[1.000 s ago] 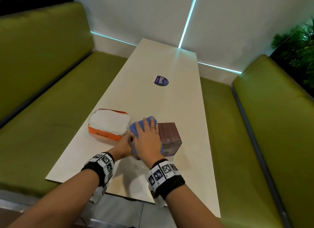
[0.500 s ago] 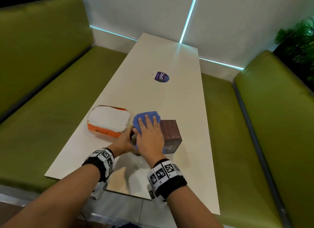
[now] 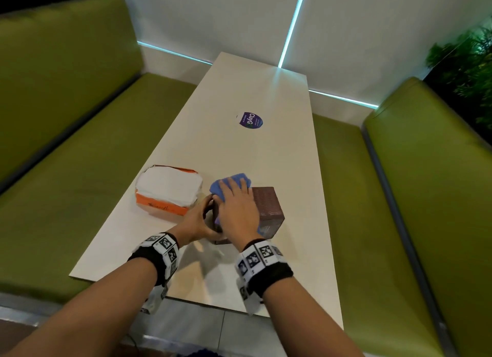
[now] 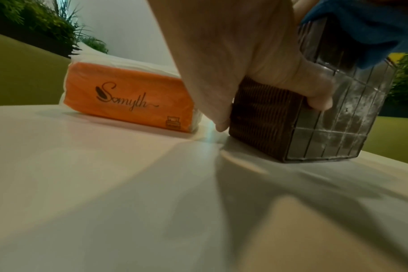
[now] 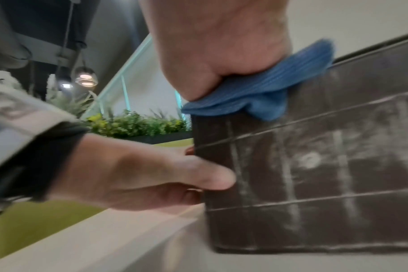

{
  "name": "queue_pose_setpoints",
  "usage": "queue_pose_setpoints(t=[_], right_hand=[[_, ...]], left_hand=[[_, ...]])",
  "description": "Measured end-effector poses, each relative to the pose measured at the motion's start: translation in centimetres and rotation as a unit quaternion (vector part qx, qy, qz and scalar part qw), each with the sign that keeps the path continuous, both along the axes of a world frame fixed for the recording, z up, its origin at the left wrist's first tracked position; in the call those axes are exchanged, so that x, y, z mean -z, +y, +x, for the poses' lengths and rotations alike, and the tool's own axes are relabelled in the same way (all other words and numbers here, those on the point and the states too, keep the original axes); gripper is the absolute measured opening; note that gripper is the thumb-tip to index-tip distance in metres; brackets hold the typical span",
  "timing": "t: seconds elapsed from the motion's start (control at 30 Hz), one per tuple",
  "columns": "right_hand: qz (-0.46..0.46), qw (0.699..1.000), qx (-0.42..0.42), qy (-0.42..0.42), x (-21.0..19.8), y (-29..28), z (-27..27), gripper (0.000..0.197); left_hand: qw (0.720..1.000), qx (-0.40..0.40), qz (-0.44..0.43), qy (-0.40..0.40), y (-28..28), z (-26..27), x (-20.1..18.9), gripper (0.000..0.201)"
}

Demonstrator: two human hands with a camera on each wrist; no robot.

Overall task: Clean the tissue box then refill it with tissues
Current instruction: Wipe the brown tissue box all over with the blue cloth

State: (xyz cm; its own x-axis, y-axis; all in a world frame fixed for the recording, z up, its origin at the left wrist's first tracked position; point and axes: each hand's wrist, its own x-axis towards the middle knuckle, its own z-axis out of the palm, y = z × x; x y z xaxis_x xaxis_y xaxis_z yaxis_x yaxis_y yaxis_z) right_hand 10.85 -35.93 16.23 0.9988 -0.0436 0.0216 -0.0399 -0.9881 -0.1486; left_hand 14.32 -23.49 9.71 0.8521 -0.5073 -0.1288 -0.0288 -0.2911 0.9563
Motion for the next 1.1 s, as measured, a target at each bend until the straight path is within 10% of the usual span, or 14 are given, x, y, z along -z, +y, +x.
queue_pose_setpoints(t=[0.27, 0.4, 0.63, 0.8, 1.0, 1.1], right_hand=[[0.262, 0.938, 0.21, -0.083, -2.5, -11.3, -0.8, 0.016], [0.261, 0.933, 0.192, -0.153, -2.9, -10.9, -1.3, 0.036], [-0.082, 0.995, 0.058, 0.004, 1.4, -2.8, 0.3, 0.054], [-0.057, 0.998, -0.041, 0.001, 1.6, -0.5, 0.8, 0.06], [0.058, 0.991, 0.11, -0.057, 0.5, -8.5, 0.5, 0.048], [-0.071, 0.994, 0.081, -0.004, -0.7, -4.3, -0.4, 0.043]], left_hand=[[1.0, 0.018, -0.017, 0.01, 0.0, -0.2, -0.5, 0.107], [0.999, 0.04, -0.019, 0.004, -0.1, -0.3, -0.9, 0.112], [0.999, 0.023, -0.021, -0.004, -0.7, -0.2, -0.7, 0.114], [1.0, 0.0, -0.01, -0.027, -0.4, -0.2, -0.8, 0.104], [1.0, 0.005, -0.028, 0.005, -0.2, -0.3, -1.0, 0.108], [1.0, 0.003, -0.025, 0.005, -0.2, -0.3, -1.0, 0.111]])
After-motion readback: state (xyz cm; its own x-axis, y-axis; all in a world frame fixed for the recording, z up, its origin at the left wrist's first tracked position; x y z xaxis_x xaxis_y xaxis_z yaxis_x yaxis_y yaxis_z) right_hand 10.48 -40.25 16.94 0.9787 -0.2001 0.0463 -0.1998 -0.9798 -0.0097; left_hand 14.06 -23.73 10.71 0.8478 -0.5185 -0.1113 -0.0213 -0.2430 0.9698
